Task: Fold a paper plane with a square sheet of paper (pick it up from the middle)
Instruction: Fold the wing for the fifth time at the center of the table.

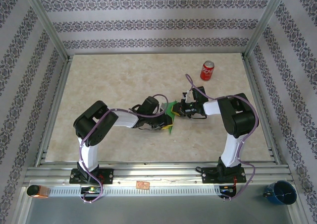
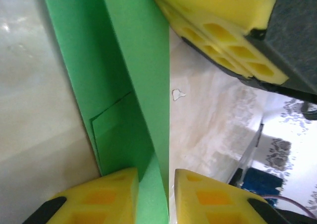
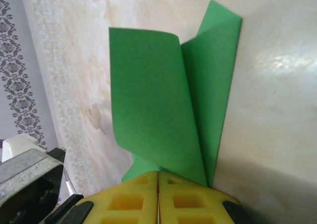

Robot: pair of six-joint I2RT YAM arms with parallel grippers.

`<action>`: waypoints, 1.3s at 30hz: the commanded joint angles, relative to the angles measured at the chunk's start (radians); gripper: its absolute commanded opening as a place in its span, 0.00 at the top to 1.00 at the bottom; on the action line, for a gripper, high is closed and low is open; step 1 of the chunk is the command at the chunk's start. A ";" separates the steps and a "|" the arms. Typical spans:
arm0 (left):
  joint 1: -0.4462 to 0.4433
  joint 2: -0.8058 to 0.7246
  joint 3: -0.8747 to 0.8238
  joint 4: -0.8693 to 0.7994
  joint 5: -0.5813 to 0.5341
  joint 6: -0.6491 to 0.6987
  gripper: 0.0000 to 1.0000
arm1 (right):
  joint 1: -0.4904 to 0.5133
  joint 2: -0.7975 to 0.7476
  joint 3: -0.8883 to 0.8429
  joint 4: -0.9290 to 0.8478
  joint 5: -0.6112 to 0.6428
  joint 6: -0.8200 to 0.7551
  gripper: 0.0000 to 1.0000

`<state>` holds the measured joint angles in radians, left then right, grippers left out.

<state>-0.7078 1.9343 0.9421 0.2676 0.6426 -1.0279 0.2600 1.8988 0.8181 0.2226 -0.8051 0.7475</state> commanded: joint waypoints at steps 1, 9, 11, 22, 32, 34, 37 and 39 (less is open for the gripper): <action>-0.016 -0.010 0.026 -0.218 -0.034 0.112 0.79 | 0.035 0.025 -0.003 -0.039 0.060 -0.025 0.89; -0.017 -0.014 -0.001 -0.171 -0.020 0.089 0.89 | 0.035 0.022 -0.008 -0.039 0.057 -0.028 0.89; -0.016 -0.014 -0.012 -0.141 -0.010 0.075 0.92 | 0.035 0.022 -0.010 -0.039 0.060 -0.028 0.89; -0.016 -0.037 -0.104 0.016 0.061 0.002 0.86 | 0.035 0.018 -0.011 -0.045 0.066 -0.030 0.89; -0.016 -0.049 -0.123 0.023 0.090 0.008 0.88 | 0.035 0.020 -0.013 -0.051 0.072 -0.033 0.89; -0.016 -0.054 -0.130 0.032 0.098 0.007 0.85 | 0.035 0.018 -0.015 -0.053 0.073 -0.033 0.89; -0.016 -0.058 -0.138 0.042 0.107 0.007 0.87 | 0.035 0.018 -0.015 -0.054 0.073 -0.034 0.89; -0.016 -0.055 -0.139 0.048 0.116 0.008 0.92 | 0.035 0.018 -0.016 -0.055 0.073 -0.036 0.89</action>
<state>-0.7143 1.8912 0.8238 0.3290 0.7170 -1.0122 0.2649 1.8938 0.8185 0.2153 -0.7925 0.7399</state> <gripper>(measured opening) 0.091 0.108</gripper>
